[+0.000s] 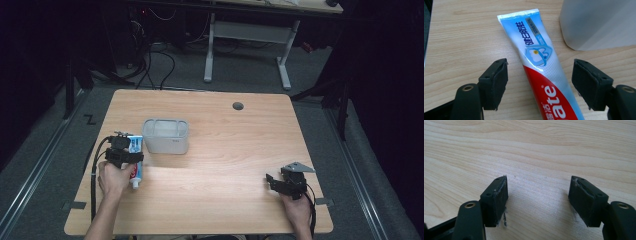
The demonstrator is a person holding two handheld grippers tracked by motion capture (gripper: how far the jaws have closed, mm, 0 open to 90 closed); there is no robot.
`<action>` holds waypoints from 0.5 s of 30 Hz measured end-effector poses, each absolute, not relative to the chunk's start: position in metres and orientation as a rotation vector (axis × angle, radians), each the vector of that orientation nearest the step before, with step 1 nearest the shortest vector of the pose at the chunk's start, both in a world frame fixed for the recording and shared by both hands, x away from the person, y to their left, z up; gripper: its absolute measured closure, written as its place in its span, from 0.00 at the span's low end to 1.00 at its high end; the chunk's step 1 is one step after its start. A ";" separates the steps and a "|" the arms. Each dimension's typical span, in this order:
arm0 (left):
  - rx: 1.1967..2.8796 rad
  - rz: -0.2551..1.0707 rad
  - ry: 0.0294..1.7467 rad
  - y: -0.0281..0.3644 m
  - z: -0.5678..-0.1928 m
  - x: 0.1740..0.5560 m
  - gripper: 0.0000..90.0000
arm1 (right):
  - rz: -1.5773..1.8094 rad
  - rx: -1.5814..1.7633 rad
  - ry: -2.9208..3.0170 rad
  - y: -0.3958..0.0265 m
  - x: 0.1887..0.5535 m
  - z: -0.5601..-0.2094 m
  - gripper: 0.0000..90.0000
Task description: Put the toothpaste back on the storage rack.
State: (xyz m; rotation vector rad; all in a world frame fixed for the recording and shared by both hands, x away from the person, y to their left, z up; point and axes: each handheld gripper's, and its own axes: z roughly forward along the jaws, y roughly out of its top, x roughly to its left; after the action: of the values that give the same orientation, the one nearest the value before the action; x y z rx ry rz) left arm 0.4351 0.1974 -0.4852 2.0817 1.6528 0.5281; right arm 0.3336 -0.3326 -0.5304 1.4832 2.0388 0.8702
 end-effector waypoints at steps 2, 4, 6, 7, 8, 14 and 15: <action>2.074 0.516 1.665 0.198 -0.488 0.438 0.33 | 0.869 1.483 2.039 -0.333 0.334 -0.530 0.36; 2.072 0.508 1.672 0.198 -0.490 0.439 0.34 | 0.867 1.480 2.040 -0.332 0.334 -0.530 0.36; 2.075 0.500 1.683 0.199 -0.493 0.442 0.34 | 0.866 1.480 2.040 -0.332 0.334 -0.530 0.36; 2.078 0.494 1.690 0.199 -0.495 0.444 0.34 | 0.867 1.480 2.040 -0.332 0.334 -0.530 0.36; 2.078 0.494 1.690 0.199 -0.495 0.444 0.34 | 0.867 1.480 2.040 -0.332 0.334 -0.530 0.36; 2.070 0.476 1.712 0.199 -0.500 0.450 0.34 | 0.865 1.477 2.040 -0.332 0.334 -0.530 0.36; 2.063 0.470 1.720 0.199 -0.501 0.451 0.34 | 0.865 1.478 2.040 -0.332 0.334 -0.530 0.36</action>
State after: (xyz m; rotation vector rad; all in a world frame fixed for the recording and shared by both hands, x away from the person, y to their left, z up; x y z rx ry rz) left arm 0.4512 0.1990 -0.5015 2.0634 1.7195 0.4696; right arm 0.3336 -0.3323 -0.5305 1.4782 2.0404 0.8653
